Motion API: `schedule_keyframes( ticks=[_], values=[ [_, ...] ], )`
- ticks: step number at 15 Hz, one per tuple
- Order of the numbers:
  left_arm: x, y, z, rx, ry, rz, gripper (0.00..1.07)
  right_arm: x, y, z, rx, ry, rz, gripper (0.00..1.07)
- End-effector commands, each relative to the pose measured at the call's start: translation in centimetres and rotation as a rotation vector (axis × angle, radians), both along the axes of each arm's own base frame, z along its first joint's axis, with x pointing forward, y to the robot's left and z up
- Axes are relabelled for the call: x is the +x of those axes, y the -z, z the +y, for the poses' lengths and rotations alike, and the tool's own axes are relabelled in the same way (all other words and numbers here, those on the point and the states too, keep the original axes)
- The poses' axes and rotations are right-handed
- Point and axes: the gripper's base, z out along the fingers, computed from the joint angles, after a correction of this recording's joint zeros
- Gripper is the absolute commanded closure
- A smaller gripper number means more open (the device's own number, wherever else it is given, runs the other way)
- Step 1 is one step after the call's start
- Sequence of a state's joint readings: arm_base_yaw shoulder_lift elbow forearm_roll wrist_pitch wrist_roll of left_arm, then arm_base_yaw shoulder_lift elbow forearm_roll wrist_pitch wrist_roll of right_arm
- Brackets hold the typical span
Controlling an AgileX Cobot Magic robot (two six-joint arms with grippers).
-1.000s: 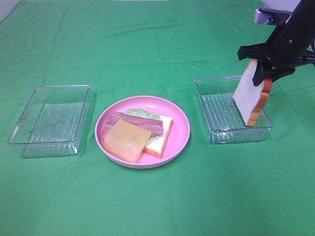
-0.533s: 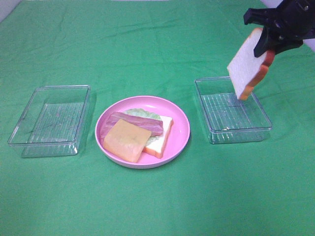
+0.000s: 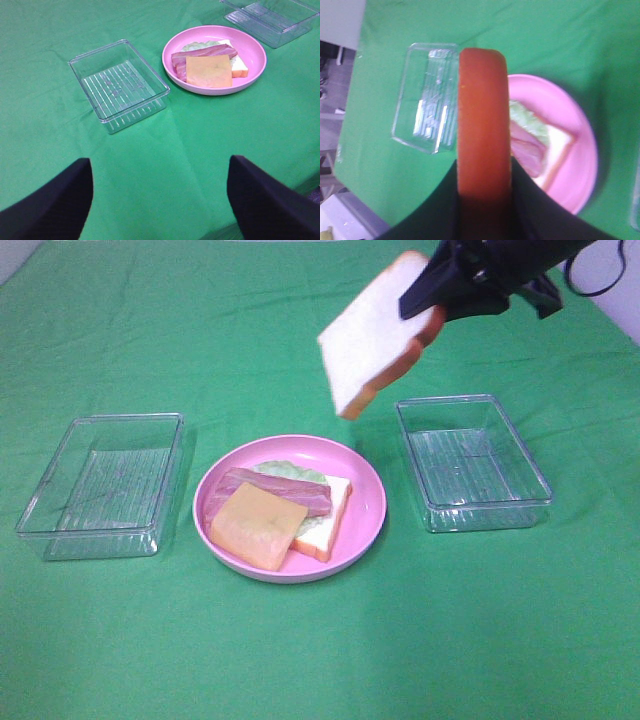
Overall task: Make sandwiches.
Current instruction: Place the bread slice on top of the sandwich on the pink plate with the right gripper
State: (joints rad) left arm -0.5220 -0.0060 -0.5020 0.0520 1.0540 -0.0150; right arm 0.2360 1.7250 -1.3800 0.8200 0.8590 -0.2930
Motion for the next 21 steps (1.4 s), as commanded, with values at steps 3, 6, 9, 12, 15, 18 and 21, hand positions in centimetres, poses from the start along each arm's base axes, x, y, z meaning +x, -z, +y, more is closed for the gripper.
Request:
schedule_keyframes(
  ticks=[3,6,9,12,15,18,21],
  values=[
    [-0.2,0.1,0.0,-0.02,0.007,-0.016,0.35,-1.9,2.5,4.8,0.174,-0.021,0.055,1.07],
    [-0.2,0.1,0.0,-0.02,0.007,-0.016,0.35,-2.4,5.8,7.8,0.2,-0.002,0.123,1.07],
    [-0.2,0.1,0.0,-0.02,0.007,-0.016,0.35,-1.8,10.0,9.2,0.185,0.03,0.233,1.07],
    [-0.2,0.1,0.0,-0.02,0.007,-0.016,0.35,-1.2,12.8,9.7,0.205,0.07,0.32,1.07],
    [-0.2,0.1,0.0,-0.02,0.007,-0.016,0.35,-1.1,14.0,9.7,0.194,0.076,0.336,1.07],
    [-0.2,0.1,0.0,-0.02,0.007,-0.016,0.35,-1.1,14.3,9.5,0.16,0.068,0.321,1.0],
    [-0.2,0.1,0.0,-0.02,0.007,-0.016,0.35,-1.3,14.7,9.1,0.076,0.009,0.284,0.48]
  ],
)
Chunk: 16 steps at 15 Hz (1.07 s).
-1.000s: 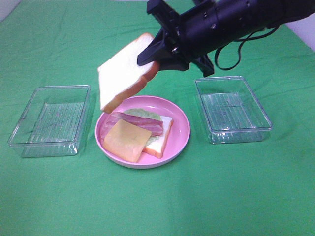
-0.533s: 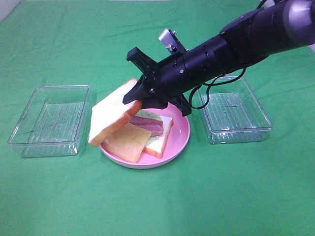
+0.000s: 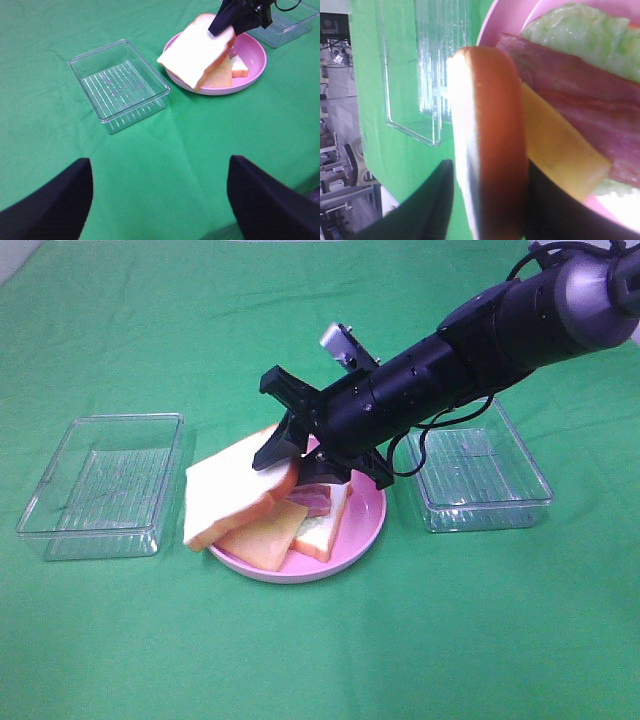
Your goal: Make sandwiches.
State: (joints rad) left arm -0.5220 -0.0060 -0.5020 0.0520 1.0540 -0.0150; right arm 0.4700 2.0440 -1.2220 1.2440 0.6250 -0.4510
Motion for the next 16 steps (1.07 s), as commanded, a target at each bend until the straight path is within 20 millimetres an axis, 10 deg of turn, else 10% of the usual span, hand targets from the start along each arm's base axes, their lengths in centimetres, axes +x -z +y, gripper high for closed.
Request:
schedule_keyframes(
  ticks=[1,8,16],
  values=[
    [-0.2,0.1,0.0,-0.02,0.007,-0.016,0.35,-0.1,0.2,-0.4,-0.038,-0.045,-0.028,0.45],
    [-0.2,0.1,0.0,-0.02,0.007,-0.016,0.35,-0.7,-2.0,-2.4,-0.273,-0.12,-0.122,0.38],
    [-0.2,0.1,0.0,-0.02,0.007,-0.016,0.35,-3.5,-10.0,-8.1,-0.731,-0.188,-0.285,0.38]
  ],
)
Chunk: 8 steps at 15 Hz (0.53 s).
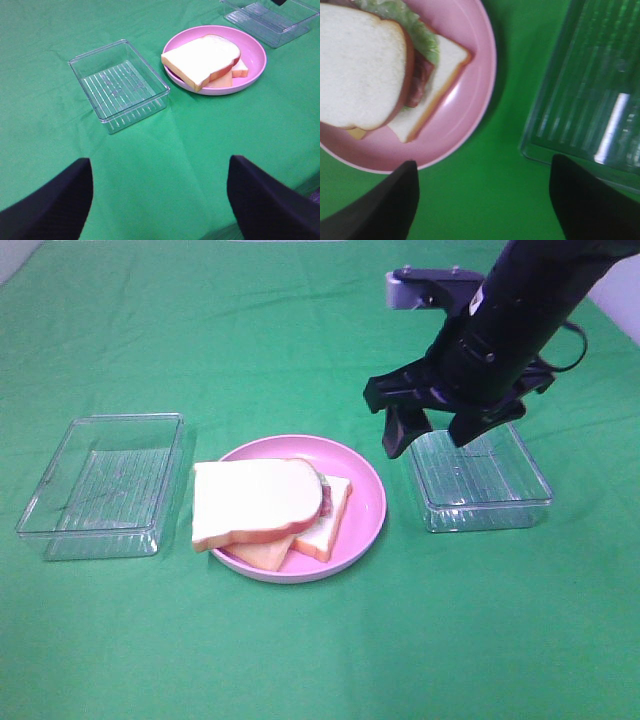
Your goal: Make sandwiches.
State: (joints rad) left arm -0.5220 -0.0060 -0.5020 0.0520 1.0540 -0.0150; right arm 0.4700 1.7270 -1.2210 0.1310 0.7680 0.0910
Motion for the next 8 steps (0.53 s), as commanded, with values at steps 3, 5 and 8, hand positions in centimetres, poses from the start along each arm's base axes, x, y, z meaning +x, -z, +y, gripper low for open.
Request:
schedule_keyframes(
  ticks=[3,5,8],
  values=[
    [-0.2,0.1,0.0,-0.02,0.007,-0.016,0.35,-3.4,-6.7,-3.0,-0.062,0.038,-0.113,0.38],
    [-0.2,0.1,0.0,-0.02,0.007,-0.016,0.35,-6.2,-10.1,-4.4,-0.033,0.043,-0.169,0.38],
    [-0.2,0.1,0.0,-0.02,0.007,-0.016,0.35,-10.6,-11.1,-6.6,-0.003,0.046,-0.225,0.38]
  ],
)
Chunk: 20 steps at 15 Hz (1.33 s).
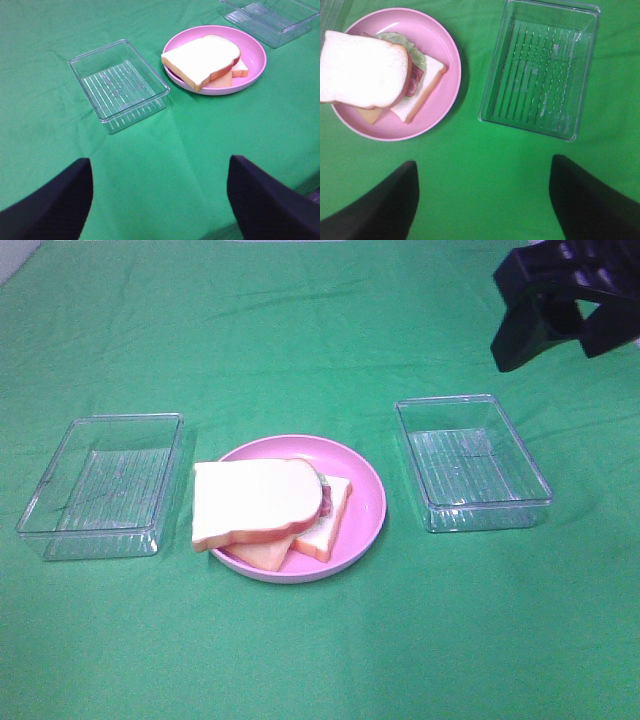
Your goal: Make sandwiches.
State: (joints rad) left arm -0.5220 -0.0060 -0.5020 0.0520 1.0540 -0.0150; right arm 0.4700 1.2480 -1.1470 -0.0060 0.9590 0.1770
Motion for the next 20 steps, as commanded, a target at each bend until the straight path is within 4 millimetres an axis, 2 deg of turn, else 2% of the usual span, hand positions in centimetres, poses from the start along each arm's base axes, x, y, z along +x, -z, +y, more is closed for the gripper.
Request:
schedule_keyframes(
  ticks=[1,4,5,11,14,17,20],
  values=[
    [-0.2,0.1,0.0,-0.02,0.007,-0.016,0.35,-2.6,0.4,-1.5,-0.006,0.009,0.002,0.38],
    [-0.2,0.1,0.0,-0.02,0.007,-0.016,0.35,-8.1,2.1,-4.2,-0.01,-0.022,-0.027,0.38],
    [-0.2,0.1,0.0,-0.02,0.007,-0.016,0.35,-11.5,3.7,-6.0,-0.023,-0.041,-0.025,0.38],
    [-0.2,0.1,0.0,-0.02,0.008,-0.016,0.35,-17.9,7.1,-9.0,-0.005,-0.111,-0.106,0.38],
    [-0.2,0.1,0.0,-0.02,0.008,-0.016,0.35,-20.6,6.8,-9.9,0.068,-0.185,-0.311,0.38],
    [-0.2,0.1,0.0,-0.02,0.008,-0.016,0.35,-21.5,7.0,-9.8,0.119,-0.26,-0.397,0.38],
    [-0.2,0.1,0.0,-0.021,0.007,-0.016,0.35,-21.6,7.0,-9.6,0.125,-0.287,-0.4,0.38]
  ],
)
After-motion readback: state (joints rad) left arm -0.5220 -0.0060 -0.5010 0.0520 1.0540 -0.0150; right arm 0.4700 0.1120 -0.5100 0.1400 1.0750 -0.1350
